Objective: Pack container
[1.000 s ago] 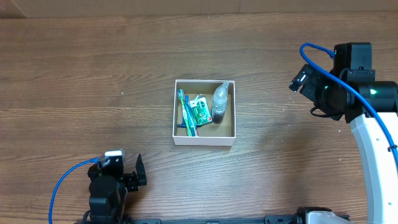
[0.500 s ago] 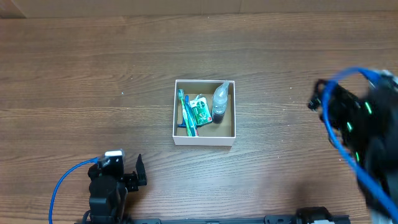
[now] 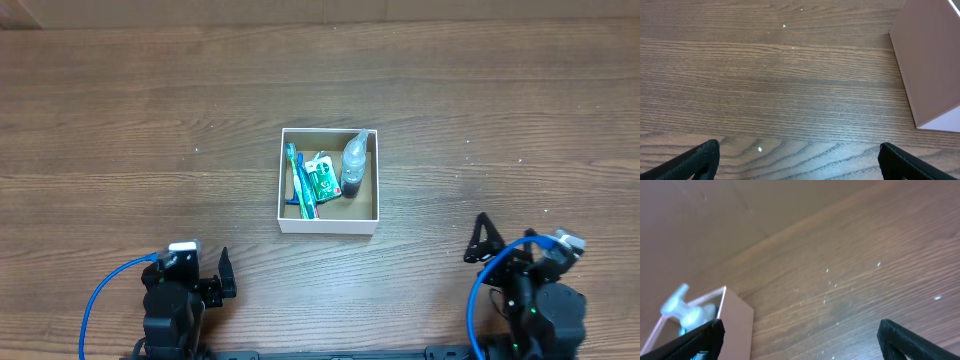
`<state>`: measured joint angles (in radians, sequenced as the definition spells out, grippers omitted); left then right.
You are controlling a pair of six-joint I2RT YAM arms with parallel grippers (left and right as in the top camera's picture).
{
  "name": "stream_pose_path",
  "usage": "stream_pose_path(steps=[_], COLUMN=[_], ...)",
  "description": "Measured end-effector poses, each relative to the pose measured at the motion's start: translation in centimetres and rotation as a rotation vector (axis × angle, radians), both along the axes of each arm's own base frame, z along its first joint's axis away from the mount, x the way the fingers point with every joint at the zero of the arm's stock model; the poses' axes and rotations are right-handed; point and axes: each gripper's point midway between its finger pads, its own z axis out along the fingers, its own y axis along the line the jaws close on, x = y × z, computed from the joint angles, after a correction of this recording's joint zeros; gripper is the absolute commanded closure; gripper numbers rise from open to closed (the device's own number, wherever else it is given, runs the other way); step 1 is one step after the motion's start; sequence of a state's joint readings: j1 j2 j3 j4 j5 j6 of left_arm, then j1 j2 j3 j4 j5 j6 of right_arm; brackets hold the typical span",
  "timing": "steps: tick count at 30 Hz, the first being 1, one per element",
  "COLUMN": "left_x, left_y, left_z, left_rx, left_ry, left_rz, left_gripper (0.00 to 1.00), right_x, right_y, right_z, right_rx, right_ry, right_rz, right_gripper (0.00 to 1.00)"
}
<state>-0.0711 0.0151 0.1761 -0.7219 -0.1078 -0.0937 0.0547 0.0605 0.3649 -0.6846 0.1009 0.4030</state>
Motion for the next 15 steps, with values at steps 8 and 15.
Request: stream_pose_path(steps=[8, 15], left_x=[0.0, 0.0], left_y=[0.0, 0.0], left_z=[0.0, 0.0], left_rx=[0.000, 0.000], left_ry=[0.000, 0.000], left_rz=[0.000, 0.000], left_gripper=[0.00, 0.00], right_x=[2.0, 2.1], right_y=[0.7, 0.4], right_z=[-5.6, -5.4], right_rx=[0.005, -0.004], right_ry=[0.028, 0.014], right_rz=[0.035, 0.016], right_gripper=[0.00, 0.00])
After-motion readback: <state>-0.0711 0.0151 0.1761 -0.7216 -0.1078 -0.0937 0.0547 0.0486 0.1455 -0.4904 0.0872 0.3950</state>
